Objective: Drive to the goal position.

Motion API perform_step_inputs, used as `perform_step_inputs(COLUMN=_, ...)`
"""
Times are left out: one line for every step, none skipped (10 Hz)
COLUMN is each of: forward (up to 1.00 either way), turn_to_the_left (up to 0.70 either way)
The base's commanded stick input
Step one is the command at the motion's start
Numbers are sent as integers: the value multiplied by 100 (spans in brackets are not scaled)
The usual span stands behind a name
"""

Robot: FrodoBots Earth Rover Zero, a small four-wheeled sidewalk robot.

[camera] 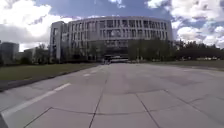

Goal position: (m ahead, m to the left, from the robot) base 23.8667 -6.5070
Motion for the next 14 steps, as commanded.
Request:
perform_step_inputs(forward=70, turn_to_the_left=-14)
perform_step_inputs(forward=23, turn_to_the_left=0)
perform_step_inputs(forward=0, turn_to_the_left=0)
perform_step_inputs(forward=0, turn_to_the_left=0)
perform_step_inputs(forward=0, turn_to_the_left=0)
perform_step_inputs(forward=0, turn_to_the_left=0)
perform_step_inputs(forward=0, turn_to_the_left=0)
perform_step_inputs(forward=49, turn_to_the_left=0)
perform_step_inputs(forward=70, turn_to_the_left=0)
perform_step_inputs(forward=70, turn_to_the_left=0)
perform_step_inputs(forward=70, turn_to_the_left=0)
perform_step_inputs(forward=70, turn_to_the_left=0)
perform_step_inputs(forward=70, turn_to_the_left=0)
perform_step_inputs(forward=70, turn_to_the_left=0)
